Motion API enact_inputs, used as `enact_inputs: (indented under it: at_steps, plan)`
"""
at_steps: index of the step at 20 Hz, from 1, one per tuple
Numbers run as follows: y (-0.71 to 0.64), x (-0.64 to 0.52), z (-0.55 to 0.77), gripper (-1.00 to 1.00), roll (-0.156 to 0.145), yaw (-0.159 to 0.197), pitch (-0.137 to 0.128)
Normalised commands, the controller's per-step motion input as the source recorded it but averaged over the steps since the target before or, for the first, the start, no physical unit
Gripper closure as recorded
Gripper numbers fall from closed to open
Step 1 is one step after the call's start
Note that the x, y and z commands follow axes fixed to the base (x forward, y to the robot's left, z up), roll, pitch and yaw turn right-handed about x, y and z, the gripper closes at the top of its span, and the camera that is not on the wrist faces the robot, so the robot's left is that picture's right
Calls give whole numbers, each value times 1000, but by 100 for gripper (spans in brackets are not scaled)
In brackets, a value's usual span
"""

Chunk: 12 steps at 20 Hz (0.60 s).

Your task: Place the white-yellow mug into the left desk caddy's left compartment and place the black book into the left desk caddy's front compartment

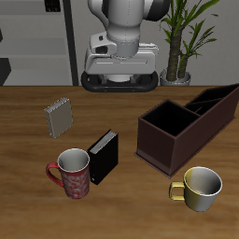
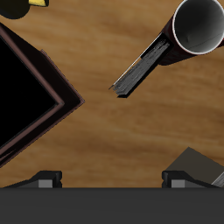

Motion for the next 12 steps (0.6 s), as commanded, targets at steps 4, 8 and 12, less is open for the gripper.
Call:
enact_inputs:
  at_steps: [4, 8, 12]
  plan:
    - [33, 49, -2, -100, -3, 6, -12]
    - [86, 128, 120, -100, -3, -33, -50]
    - [261, 223, 188, -100, 5, -16, -84]
